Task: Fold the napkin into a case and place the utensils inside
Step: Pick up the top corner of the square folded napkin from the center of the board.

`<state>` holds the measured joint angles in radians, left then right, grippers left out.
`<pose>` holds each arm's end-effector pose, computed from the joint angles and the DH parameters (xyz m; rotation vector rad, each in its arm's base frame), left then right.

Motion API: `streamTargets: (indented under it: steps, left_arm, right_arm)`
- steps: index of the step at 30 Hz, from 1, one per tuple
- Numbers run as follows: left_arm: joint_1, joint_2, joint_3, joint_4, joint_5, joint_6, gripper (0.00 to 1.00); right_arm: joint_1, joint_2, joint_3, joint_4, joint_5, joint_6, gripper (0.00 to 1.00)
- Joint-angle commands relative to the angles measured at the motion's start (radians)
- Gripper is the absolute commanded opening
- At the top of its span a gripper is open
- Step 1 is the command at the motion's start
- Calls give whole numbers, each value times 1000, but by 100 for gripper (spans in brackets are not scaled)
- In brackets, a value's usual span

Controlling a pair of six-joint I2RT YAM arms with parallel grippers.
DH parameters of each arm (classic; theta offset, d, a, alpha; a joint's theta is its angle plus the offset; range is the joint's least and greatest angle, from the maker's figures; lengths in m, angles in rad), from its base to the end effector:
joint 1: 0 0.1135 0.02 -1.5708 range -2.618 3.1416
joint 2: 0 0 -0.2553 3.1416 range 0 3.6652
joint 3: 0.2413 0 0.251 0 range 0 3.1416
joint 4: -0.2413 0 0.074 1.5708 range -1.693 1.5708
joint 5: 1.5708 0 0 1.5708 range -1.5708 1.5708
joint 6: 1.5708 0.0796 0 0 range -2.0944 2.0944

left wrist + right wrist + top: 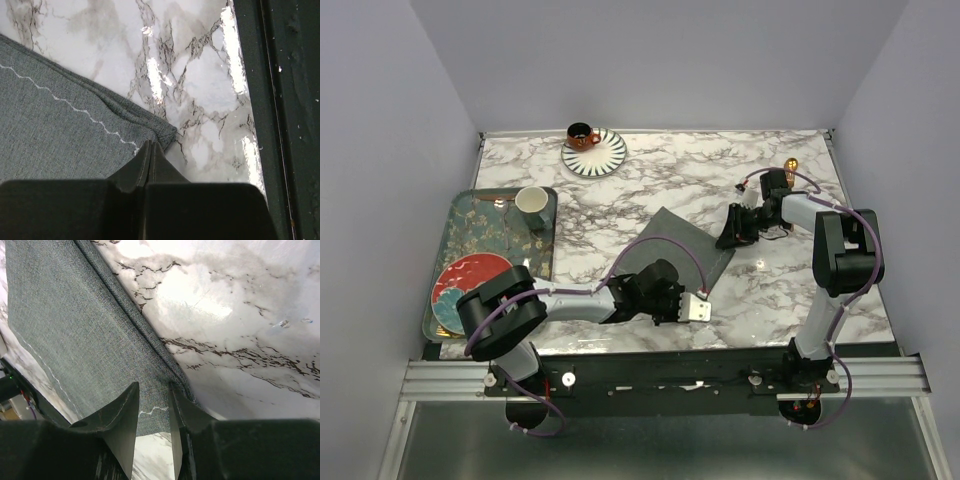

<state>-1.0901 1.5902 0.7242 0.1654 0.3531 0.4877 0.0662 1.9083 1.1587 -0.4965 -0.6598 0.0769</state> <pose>0.1338 -0.3162 0.1261 1.7768 1.4940 -0.7132 0.3634 0.0730 0.1025 -0.1376 2.7140 0.9584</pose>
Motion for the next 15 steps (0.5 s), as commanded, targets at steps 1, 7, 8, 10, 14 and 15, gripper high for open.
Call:
streamTargets:
  steps: [1, 7, 8, 10, 14, 15]
  left_arm:
    - [42, -50, 20, -30, 41, 5, 0]
    - [177, -12, 119, -98, 99, 2, 0]
    - [196, 0, 141, -127, 109, 0, 0]
    - [231, 39, 196, -147, 133, -1, 0]
    - [286, 93, 294, -271, 216, 14, 0]
    - [285, 93, 308, -299, 236, 35, 1]
  right_arm:
    - [6, -21, -14, -42, 35, -17, 38]
    - [6, -45, -7, -65, 17, -14, 38]
    - [6, -51, -4, -73, 14, -12, 38]
    - [6, -54, 10, -89, 6, -14, 38]
    - [6, -64, 30, -116, -3, -25, 40]
    - [6, -66, 32, -119, -3, -25, 40]
